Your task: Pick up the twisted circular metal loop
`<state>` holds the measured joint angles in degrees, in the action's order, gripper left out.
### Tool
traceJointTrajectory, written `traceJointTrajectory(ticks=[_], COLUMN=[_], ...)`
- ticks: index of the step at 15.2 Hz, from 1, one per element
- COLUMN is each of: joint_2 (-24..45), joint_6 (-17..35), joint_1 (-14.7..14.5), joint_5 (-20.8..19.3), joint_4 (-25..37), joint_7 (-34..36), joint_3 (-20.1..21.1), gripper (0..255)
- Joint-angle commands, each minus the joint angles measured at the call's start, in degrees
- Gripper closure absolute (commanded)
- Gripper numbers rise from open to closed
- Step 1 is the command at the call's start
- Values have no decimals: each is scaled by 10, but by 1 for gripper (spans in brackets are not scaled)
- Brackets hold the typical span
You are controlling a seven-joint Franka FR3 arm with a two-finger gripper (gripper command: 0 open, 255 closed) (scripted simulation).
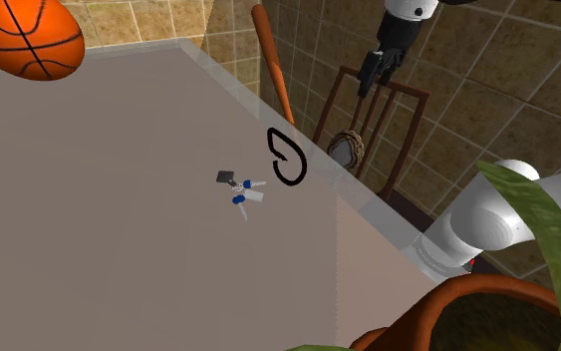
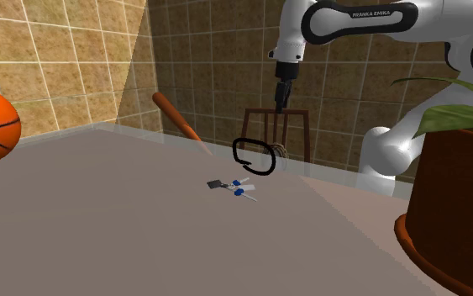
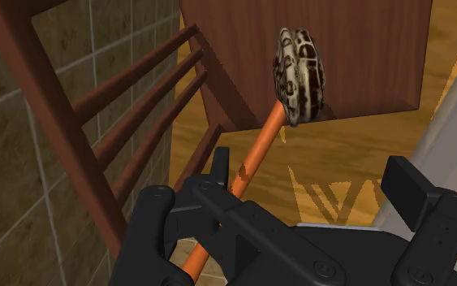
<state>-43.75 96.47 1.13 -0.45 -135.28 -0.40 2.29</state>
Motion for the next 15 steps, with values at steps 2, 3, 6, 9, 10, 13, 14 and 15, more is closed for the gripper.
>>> traceJointTrajectory(ticks=[2, 3, 6, 9, 10, 13, 14, 15], joint_2=[2, 4, 15, 32, 39, 63, 72, 82], joint_6=[3, 5, 14, 24, 28, 38, 41, 45], joint_1=[-5, -9, -22, -33, -36, -44, -45, -47], joint_5=[7, 14, 33, 50, 54, 65, 67, 69], joint_4=[1, 3, 12, 27, 34, 56, 65, 74], joint_7=[14, 28, 69, 110, 124, 166, 180, 194], joint_3=[13, 26, 65, 104, 117, 157, 170, 183], gripper=[0, 0, 0, 0, 0, 0, 0, 0])
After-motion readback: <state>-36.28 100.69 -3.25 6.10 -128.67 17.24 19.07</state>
